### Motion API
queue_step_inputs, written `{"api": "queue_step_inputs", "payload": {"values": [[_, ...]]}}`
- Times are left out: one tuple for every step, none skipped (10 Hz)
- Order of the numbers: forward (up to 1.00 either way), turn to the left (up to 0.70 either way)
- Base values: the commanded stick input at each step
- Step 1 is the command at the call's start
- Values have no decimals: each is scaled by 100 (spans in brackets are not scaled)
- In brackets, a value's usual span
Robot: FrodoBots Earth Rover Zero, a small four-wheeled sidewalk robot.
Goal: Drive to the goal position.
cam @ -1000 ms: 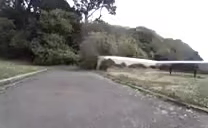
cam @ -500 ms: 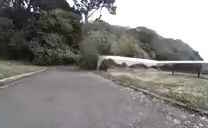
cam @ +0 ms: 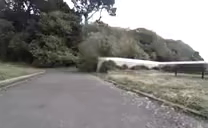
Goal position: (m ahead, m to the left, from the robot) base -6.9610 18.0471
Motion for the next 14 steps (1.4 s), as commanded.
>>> {"api": "queue_step_inputs", "payload": {"values": [[55, 0], [39, 0], [34, 0], [3, 0], [25, 0], [47, 0], [50, 0], [50, 0], [50, 0], [50, 0], [50, 0], [50, 0], [50, 0], [50, 0]]}}
